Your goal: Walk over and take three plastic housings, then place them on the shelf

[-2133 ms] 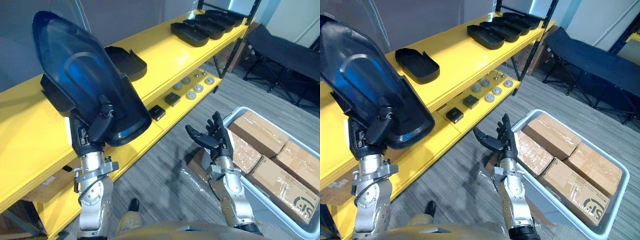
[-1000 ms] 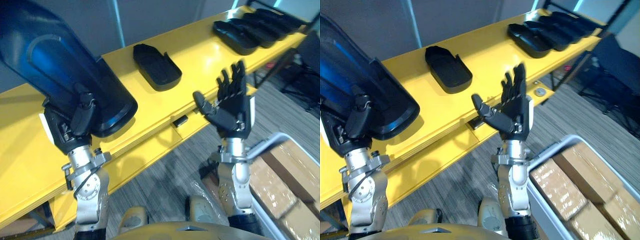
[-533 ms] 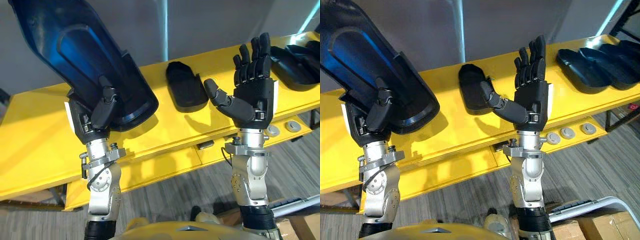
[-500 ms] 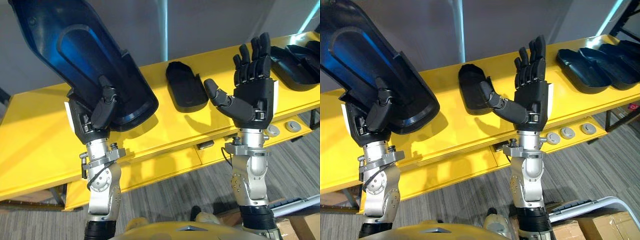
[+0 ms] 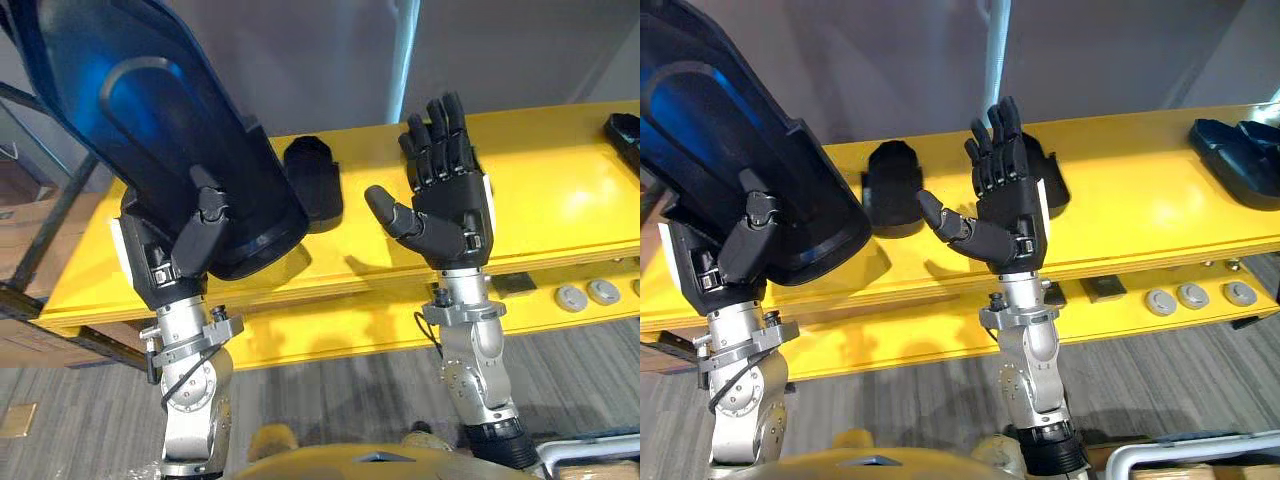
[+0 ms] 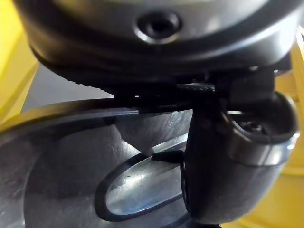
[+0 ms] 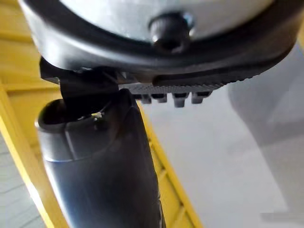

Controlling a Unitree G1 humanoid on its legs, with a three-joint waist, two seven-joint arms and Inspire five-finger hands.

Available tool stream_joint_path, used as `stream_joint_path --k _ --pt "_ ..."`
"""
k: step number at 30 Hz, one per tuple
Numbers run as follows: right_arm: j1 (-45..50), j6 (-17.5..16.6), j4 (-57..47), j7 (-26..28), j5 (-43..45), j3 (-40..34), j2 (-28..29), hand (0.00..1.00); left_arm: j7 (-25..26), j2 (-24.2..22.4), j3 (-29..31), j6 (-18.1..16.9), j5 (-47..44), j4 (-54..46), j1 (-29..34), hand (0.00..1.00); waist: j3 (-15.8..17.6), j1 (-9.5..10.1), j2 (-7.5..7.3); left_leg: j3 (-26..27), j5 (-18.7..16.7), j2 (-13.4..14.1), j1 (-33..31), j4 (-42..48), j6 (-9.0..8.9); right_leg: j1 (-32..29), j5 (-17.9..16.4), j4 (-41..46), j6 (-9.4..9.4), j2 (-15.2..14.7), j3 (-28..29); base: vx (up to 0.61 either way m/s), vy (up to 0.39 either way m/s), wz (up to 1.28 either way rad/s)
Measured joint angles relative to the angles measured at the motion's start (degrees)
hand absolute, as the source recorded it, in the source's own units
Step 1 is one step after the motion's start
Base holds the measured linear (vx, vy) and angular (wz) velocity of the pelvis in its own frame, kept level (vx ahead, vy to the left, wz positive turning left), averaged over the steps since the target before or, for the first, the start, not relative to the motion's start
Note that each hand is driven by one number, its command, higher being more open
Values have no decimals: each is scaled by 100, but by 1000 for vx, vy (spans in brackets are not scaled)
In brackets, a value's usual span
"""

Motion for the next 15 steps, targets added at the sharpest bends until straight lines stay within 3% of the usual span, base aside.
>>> stream_joint_path --k 1,3,5,6,7,9,11,15 --pt "-4 -8 100 -9 31 24 26 100 -38 73 21 0 -19 14 2 0 10 18 -47 44 -94 -112 -74 119 54 5 -9 -82 -13 -84 95 -75 540 -14" --pt "-43 -99 416 -127 24 271 161 100 -339 242 141 0 -96 38 -43 0 43 50 -70 18 -415 -244 -474 820 361 -13 -164 -99 -333 -158 179 -53 351 8" --pt "-45 -93 679 -238 -34 500 295 100 -513 359 225 2 -99 154 -51 0 67 70 -83 23 -396 -269 -395 789 499 -32 -309 467 -435 -53 172 40 196 16" --pt "-45 -90 732 -275 -82 565 333 100 -550 397 245 2 -100 202 -64 0 65 67 -84 -4 -333 -282 -338 671 524 -10 -375 620 -364 125 274 116 110 31" --pt "-49 -85 732 -363 -271 611 376 100 -638 473 254 21 -169 251 -134 0 48 42 -120 -107 -133 -370 -235 330 564 -1 -706 740 -242 539 497 135 53 36" --pt "-51 -85 557 -484 -478 505 291 100 -776 477 87 75 -334 323 -494 0 6 -96 -172 -314 321 -643 -238 -263 622 52 -956 495 -334 972 946 138 29 75" --pt "-44 -11 549 -560 -476 257 273 100 -855 482 -134 156 -344 366 -781 0 23 -143 -119 -349 510 -774 -158 -599 619 68 -915 401 -349 943 1025 65 24 43" --pt "-56 80 536 -487 -456 -195 309 100 -695 466 -529 239 -271 367 -876 0 15 -240 -116 -244 683 -728 70 -1018 556 74 -875 353 -401 990 1160 37 -14 -15"
